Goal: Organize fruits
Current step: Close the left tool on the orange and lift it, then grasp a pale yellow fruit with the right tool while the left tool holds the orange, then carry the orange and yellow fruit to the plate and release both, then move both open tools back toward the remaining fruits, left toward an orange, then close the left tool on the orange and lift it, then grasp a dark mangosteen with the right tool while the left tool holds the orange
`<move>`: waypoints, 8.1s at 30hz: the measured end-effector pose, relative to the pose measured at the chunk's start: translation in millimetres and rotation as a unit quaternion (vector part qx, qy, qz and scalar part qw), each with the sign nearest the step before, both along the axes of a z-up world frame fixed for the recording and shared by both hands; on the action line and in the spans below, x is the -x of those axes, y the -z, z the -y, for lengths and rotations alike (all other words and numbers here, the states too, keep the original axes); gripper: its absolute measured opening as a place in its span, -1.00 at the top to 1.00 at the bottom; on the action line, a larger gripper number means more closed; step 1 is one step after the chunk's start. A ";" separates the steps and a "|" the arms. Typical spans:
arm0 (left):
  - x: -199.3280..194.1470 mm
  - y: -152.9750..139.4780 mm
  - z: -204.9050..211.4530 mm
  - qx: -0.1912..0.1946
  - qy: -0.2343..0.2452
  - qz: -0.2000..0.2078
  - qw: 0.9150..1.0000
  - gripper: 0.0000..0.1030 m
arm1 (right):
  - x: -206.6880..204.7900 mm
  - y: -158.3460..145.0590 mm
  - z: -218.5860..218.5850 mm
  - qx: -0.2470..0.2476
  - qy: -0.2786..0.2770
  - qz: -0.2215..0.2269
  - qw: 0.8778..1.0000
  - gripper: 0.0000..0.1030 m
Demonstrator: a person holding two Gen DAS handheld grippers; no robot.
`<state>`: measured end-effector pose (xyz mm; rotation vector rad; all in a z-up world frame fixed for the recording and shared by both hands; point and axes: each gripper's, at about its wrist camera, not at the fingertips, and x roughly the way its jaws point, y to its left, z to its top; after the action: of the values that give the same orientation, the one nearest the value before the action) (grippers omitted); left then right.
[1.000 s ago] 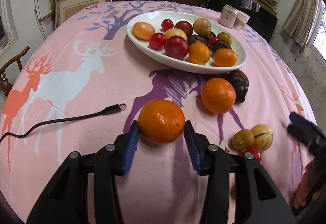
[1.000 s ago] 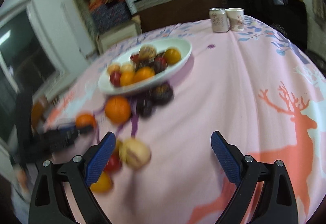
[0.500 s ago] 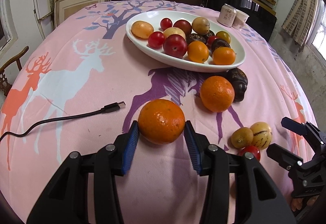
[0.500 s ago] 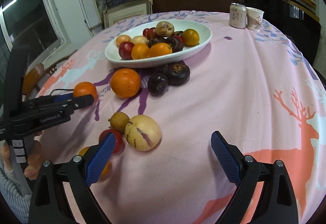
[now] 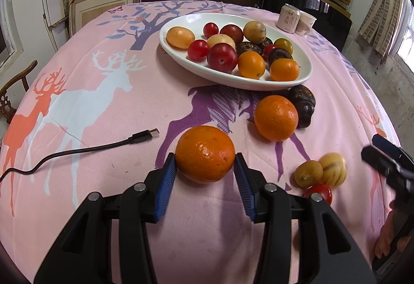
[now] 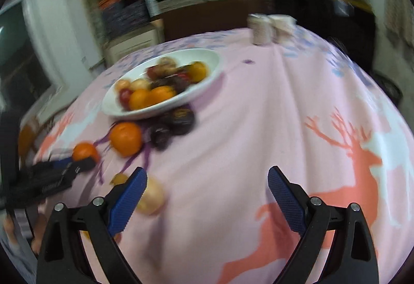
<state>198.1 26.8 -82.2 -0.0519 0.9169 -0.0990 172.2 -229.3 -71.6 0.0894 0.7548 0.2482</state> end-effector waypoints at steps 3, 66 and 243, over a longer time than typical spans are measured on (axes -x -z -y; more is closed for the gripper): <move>0.1 -0.1 0.1 0.000 0.000 0.000 1.000 0.12 | 8.2 -4.9 -20.9 0.029 -0.043 0.017 0.999 -0.85; -7.6 3.7 -1.3 0.011 0.009 -0.013 1.000 0.14 | -117.1 2.8 23.8 0.004 0.007 -0.020 1.000 0.22; -2.7 2.1 5.2 -0.002 0.008 -0.009 1.000 0.12 | -87.1 20.6 -61.3 -0.027 -0.063 -0.081 0.994 0.20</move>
<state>200.8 21.7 -84.3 -0.0412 0.9356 -0.1117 259.3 -168.0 -92.2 0.1152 0.9166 0.3843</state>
